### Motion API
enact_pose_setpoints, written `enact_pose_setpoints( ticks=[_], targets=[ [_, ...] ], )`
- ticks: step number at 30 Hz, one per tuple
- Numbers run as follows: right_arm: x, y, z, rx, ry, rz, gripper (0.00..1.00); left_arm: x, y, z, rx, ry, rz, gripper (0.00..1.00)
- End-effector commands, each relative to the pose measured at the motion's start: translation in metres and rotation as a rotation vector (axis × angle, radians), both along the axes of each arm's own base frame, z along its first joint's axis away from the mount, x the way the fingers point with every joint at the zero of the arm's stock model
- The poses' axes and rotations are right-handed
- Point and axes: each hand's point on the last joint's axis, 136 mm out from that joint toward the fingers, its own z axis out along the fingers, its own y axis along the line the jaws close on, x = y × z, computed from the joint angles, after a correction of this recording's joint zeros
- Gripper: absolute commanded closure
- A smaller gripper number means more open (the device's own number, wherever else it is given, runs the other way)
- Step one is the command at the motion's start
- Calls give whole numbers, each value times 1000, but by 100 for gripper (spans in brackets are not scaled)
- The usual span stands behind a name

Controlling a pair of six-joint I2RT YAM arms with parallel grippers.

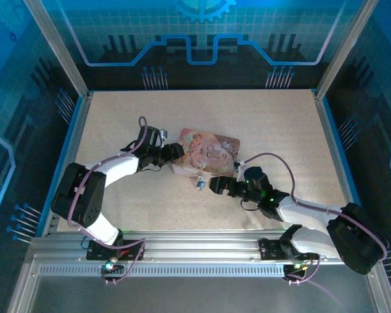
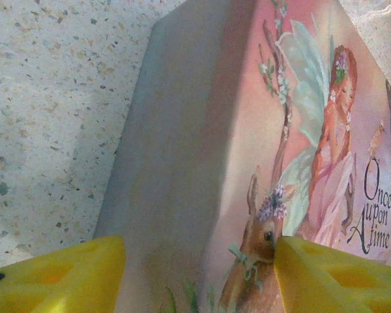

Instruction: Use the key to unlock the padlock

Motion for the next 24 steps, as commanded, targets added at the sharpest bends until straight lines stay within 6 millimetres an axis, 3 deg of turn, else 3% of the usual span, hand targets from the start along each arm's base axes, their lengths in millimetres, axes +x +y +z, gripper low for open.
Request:
enact_pose_setpoints(
  ticks=[1, 12, 24],
  targets=[
    [13, 4, 17, 30, -53, 10, 0, -27, 3, -26, 45, 79, -6, 39],
    [41, -10, 24, 11, -102, 10, 0, -71, 1, -34, 68, 97, 3, 40],
    [69, -3, 29, 49, -169, 67, 0, -101, 2, -31, 42, 99, 29, 40]
  ],
)
